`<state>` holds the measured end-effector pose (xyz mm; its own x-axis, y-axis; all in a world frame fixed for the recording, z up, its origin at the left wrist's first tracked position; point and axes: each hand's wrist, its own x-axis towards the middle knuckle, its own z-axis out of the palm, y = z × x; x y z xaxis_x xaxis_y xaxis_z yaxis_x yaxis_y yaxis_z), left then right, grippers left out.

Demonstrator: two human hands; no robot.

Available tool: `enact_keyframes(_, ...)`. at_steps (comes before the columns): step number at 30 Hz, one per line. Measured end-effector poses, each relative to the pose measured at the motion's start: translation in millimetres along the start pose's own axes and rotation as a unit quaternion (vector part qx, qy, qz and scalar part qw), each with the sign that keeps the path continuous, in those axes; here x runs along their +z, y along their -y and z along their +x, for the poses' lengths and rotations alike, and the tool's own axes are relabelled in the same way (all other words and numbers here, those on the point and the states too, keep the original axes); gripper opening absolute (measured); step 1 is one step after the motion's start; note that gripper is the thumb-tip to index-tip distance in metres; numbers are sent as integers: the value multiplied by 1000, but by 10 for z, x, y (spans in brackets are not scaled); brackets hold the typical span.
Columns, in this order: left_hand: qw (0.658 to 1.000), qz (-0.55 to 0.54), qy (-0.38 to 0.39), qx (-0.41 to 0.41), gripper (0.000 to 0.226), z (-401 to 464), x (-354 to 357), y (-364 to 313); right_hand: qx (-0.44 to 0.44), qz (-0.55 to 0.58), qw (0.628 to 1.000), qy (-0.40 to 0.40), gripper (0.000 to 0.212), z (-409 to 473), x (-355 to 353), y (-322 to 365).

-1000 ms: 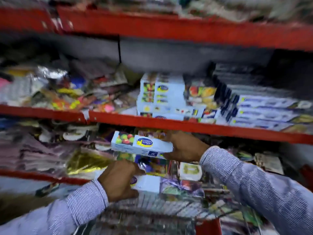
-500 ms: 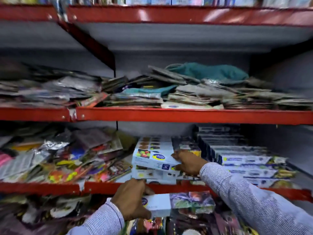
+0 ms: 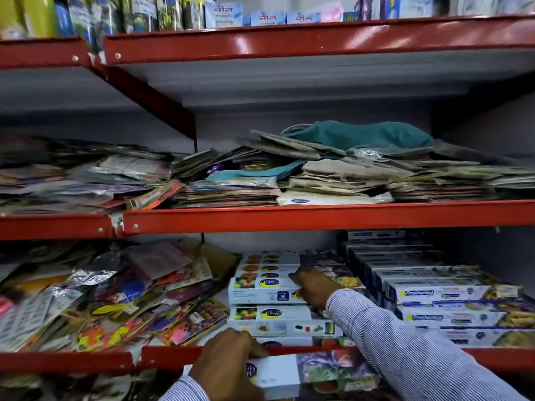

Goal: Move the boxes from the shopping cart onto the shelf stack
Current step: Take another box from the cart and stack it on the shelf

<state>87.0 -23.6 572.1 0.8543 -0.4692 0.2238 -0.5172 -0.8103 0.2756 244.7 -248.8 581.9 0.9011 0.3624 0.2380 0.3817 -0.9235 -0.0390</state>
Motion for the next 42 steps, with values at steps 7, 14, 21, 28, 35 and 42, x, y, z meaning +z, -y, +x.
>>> enact_keyframes(7,999,36,2,-17,57,61,-64,53,-4,-14,1000,-14,30,29,154,1)
enact_keyframes(14,998,63,-15,-19,58,230,-85,12,1,15,998,-67,22,6,78,14)
enact_keyframes(21,996,71,-38,-28,59,631,-140,97,26,20,999,22,41,81,-79,-67)
enact_keyframes(28,997,37,-55,-26,55,1094,-26,252,32,39,996,75,17,105,-231,-123)
enact_keyframes(35,992,47,-119,3,56,1260,271,372,12,71,996,43,29,-8,-230,-129)
enact_keyframes(42,977,43,-206,30,32,1229,504,431,-2,91,995,-38,29,-209,-51,-143)
